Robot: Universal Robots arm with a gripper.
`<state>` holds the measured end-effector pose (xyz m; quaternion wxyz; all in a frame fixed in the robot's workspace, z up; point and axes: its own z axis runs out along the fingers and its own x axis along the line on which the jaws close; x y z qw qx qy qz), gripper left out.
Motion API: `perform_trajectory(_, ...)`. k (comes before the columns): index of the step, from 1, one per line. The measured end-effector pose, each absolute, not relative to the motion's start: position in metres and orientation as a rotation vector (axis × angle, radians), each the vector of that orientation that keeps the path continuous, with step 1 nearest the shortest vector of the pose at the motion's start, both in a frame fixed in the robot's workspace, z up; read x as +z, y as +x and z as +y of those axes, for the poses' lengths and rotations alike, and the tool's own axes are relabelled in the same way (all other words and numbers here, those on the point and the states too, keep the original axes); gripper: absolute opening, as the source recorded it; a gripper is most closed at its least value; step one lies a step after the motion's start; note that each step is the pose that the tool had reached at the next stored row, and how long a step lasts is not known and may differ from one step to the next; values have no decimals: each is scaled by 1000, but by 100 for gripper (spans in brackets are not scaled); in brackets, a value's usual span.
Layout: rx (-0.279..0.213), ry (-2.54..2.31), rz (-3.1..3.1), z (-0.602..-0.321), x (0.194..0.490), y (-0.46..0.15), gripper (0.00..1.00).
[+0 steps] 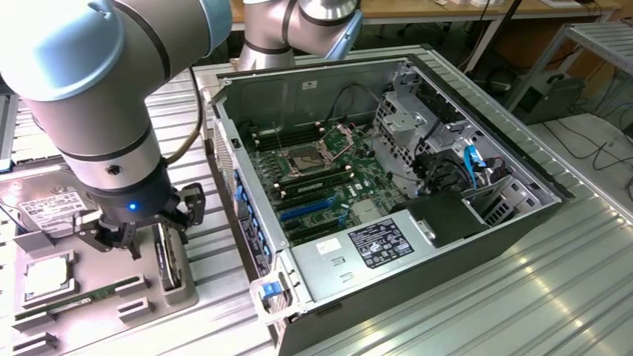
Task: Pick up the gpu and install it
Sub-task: 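Pick up the gpu and move the gpu toward the slot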
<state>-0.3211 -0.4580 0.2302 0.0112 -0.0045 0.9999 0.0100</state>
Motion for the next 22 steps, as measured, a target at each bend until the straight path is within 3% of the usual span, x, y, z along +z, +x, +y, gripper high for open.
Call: perform_trajectory(22, 31, -14, 3119, -451, 218, -321, 66)
